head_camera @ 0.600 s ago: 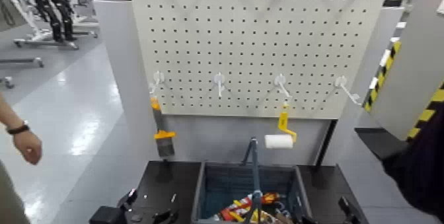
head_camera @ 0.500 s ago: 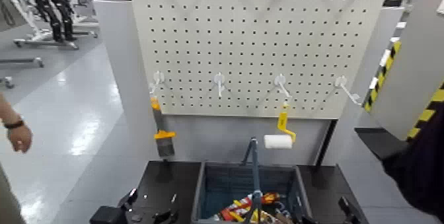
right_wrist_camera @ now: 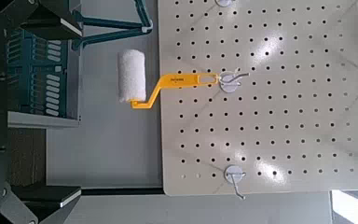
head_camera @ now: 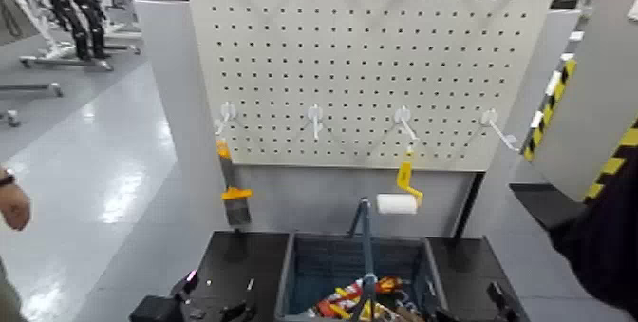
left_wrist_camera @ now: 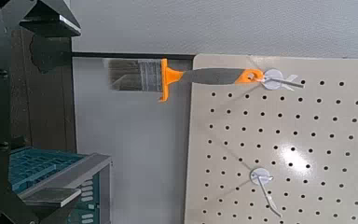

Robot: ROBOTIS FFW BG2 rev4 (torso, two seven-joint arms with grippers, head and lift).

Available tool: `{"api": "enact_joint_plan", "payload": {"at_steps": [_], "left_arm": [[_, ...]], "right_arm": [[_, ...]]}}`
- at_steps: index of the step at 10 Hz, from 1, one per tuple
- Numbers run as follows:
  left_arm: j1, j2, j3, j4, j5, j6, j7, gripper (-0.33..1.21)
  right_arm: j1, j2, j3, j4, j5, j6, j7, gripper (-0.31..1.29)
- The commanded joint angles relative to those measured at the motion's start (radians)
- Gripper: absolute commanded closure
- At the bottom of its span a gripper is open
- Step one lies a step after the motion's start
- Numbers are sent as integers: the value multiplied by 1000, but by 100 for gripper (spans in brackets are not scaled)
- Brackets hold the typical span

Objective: Put the yellow roller into the crate.

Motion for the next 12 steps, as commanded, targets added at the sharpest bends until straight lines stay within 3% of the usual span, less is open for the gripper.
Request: {"api": "enact_joint_plan", "payload": {"at_steps": [1, 3, 6, 9, 12], "left_arm": [[2, 0, 1, 2, 10, 0, -2, 10], [1, 0, 1, 2, 11, 0, -3, 10], [1, 0, 1, 2, 14, 0, -8, 10], [-1, -2, 1, 2, 17, 0, -11, 10], [-5, -2, 0, 3, 17, 5, -11, 10]], "right_arm": [[-38, 14, -81, -23, 2, 86, 129, 13], [-99, 8, -132, -28, 11, 150, 256, 13], [-202, -24, -164, -16, 8, 253, 401, 13], [-299, -83, -169, 35, -41, 307, 476, 12], [-392, -150, -144, 82, -79, 353, 549, 12]]}}
